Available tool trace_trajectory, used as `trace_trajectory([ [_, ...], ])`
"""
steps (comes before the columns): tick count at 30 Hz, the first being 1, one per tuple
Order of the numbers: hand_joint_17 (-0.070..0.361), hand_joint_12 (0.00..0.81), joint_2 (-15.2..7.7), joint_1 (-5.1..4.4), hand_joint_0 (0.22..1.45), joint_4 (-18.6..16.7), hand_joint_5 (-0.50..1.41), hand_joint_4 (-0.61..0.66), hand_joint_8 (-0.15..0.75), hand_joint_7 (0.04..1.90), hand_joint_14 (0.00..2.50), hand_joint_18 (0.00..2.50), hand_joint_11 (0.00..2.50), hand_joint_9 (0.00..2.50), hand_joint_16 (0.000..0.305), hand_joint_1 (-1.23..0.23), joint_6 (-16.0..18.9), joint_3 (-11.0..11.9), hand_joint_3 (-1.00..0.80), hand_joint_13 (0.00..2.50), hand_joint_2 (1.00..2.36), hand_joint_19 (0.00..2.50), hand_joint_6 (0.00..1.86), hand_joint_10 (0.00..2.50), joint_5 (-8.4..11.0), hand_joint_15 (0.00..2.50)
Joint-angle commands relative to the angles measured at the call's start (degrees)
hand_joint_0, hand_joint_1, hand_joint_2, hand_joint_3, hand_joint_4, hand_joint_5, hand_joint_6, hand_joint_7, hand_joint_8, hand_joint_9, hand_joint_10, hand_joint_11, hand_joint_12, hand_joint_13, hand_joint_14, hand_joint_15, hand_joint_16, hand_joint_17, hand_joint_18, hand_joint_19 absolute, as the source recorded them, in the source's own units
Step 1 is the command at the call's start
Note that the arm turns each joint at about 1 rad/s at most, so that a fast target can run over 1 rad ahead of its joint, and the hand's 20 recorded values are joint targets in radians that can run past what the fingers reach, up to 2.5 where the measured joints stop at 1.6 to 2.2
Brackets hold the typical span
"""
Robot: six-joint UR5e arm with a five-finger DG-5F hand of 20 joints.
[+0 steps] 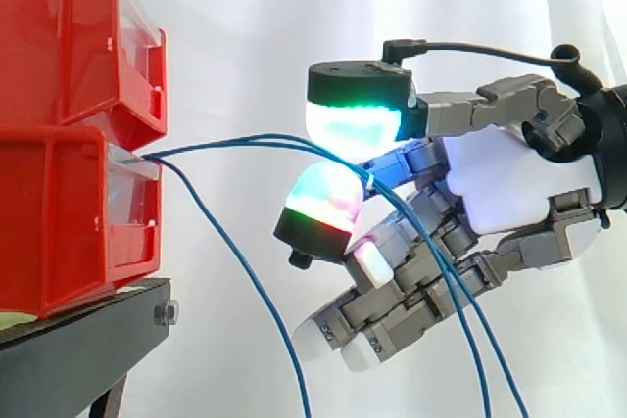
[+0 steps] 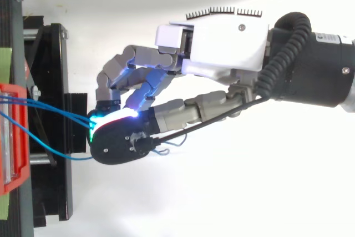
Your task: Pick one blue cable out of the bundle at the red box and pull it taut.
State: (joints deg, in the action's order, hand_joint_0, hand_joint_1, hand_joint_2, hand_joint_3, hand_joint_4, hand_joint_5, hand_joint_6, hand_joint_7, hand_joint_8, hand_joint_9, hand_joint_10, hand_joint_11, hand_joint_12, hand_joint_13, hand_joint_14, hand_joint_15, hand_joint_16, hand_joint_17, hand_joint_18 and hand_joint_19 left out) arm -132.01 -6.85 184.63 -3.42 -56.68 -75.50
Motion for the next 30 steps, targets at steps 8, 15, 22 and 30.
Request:
trace_trajectory([
  [8,0.11,0.373,0.0,0.0,0.72,-0.1,-0.19,0.02,0.31,0.93,0.01,0.4,0.79,0.89,0.049,-0.83,0.0,0.0,-0.44,0.42,1.0,0.05,0.91,0.01,0.0,0.15],
  [15,0.109,0.37,0.0,0.0,0.71,-0.1,-0.19,0.07,0.3,0.89,0.0,0.41,0.79,0.89,0.049,-0.84,0.0,0.1,-0.5,0.42,1.0,0.05,0.9,0.01,-0.17,0.14],
  [22,0.119,0.392,0.0,0.0,0.51,-0.1,-0.18,0.1,0.328,0.88,0.01,0.38,0.78,0.9,0.053,-0.69,0.1,0.1,-0.5,0.42,1.0,0.1,0.9,0.01,-0.17,0.18],
  [30,0.115,0.383,0.0,0.0,0.55,-0.1,-0.18,0.1,0.33,0.89,0.01,0.36,0.76,0.89,0.051,-0.57,0.1,0.2,-0.5,0.41,1.0,0.13,0.89,0.01,-0.17,0.19],
])
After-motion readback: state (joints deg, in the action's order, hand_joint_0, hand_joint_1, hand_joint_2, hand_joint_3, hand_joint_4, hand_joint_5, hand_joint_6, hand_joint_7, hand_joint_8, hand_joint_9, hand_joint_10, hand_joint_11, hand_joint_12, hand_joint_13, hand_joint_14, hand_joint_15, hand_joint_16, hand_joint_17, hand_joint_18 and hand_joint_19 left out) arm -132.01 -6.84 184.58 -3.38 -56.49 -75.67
